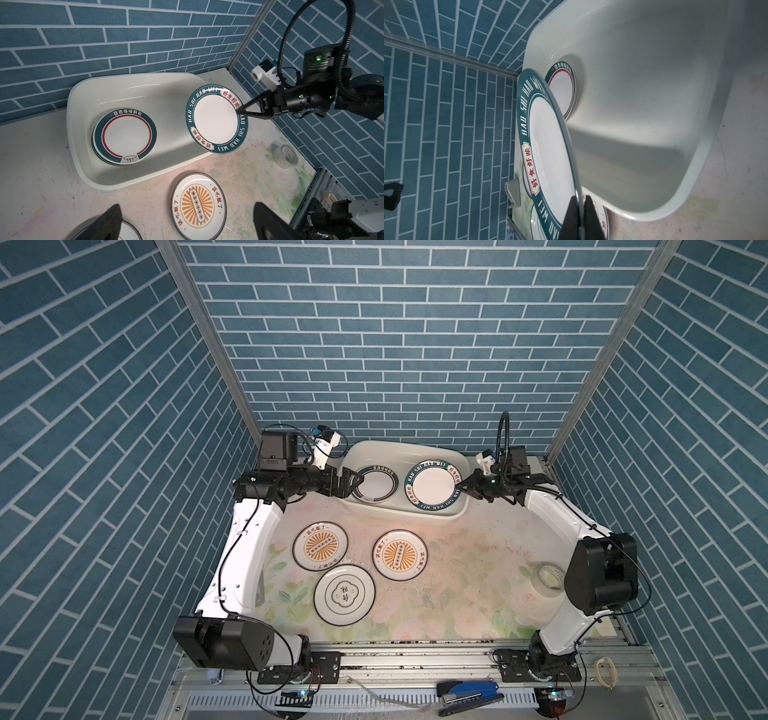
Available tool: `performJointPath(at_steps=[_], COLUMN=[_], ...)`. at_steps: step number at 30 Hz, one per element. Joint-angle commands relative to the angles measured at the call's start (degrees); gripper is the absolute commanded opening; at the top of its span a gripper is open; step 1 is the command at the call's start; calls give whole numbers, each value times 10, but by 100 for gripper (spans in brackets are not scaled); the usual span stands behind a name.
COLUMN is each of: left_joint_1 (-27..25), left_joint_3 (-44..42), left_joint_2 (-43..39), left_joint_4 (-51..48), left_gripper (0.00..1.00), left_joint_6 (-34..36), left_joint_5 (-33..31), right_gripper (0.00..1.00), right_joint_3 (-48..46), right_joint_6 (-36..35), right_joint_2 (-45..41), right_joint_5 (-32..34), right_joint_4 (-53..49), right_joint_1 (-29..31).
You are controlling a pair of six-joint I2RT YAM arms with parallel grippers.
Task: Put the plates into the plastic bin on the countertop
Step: 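Carry the teal-rimmed plate over the white bin with the right gripper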
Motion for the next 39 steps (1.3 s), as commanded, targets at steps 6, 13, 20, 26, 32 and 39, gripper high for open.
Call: performJointPath(at_steps=[6, 13, 20, 26, 32, 39], left_joint_1=[1, 1, 1, 1, 1, 1], left_joint_3=[7, 7, 4, 1, -2, -9], left_joint_2=[15, 20, 20, 19, 16, 11], left_joint_4=[1, -3, -3, -3, 0, 2], left_gripper=[100, 100, 100, 100, 100, 100], left_joint_6=[-7, -5, -4, -3, -5, -4], left_joint_5=[39, 52, 58, 62, 66, 68], right_gripper=[0, 0, 0, 0, 0, 0], right_joint_3=[54, 103, 168, 203, 201, 200], right_joint_6=[19, 42, 66, 76, 99, 123], right_joint_2=[83, 146, 205, 233, 241, 263], right_joint_5=[91, 110, 121, 139, 141, 146], right_joint_4=[80, 84, 66, 47, 62, 69], right_joint_1=[-1, 4, 21, 33, 34, 33])
